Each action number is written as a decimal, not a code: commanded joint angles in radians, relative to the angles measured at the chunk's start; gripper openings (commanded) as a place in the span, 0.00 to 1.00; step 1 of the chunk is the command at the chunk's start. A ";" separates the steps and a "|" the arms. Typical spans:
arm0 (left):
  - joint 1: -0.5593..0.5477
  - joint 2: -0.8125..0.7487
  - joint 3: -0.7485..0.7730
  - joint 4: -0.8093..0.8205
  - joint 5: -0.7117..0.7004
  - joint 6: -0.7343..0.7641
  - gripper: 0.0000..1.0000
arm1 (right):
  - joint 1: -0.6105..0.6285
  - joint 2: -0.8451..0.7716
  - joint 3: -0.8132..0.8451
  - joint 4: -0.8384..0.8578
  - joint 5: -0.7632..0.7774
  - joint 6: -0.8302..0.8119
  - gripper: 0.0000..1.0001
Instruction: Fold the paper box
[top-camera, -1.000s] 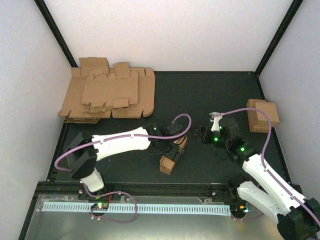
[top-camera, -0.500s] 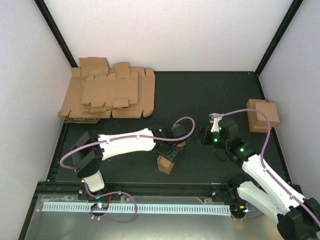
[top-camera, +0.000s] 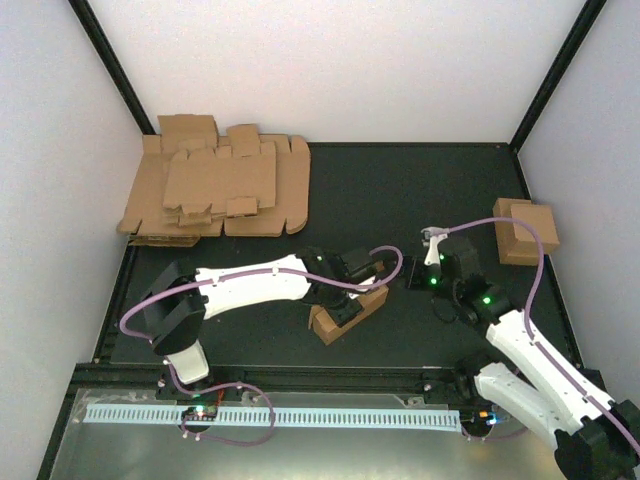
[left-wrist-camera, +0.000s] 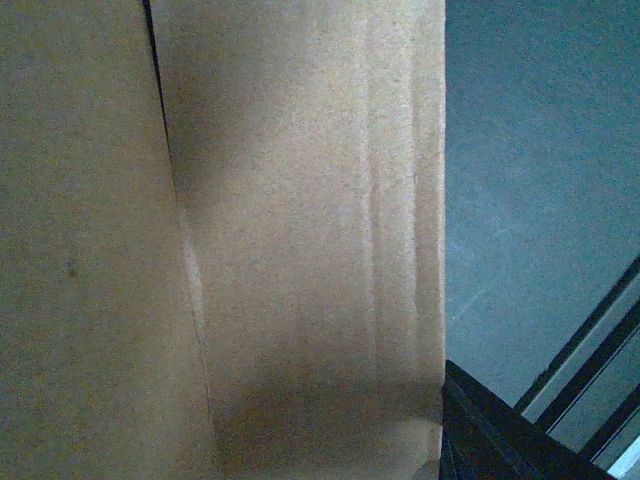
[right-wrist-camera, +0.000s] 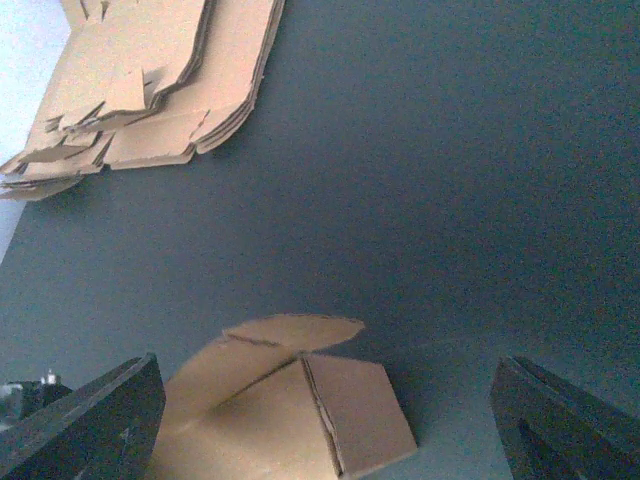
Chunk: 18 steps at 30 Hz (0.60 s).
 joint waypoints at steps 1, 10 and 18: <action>0.024 -0.019 0.049 0.005 0.077 0.225 0.55 | -0.010 -0.048 0.041 -0.051 0.078 -0.039 0.93; 0.033 0.042 0.162 -0.059 0.080 0.521 0.61 | -0.011 -0.123 0.035 -0.070 0.110 -0.053 0.93; 0.113 0.014 0.173 -0.040 0.130 0.650 0.69 | -0.010 -0.146 0.028 -0.087 0.081 -0.043 0.93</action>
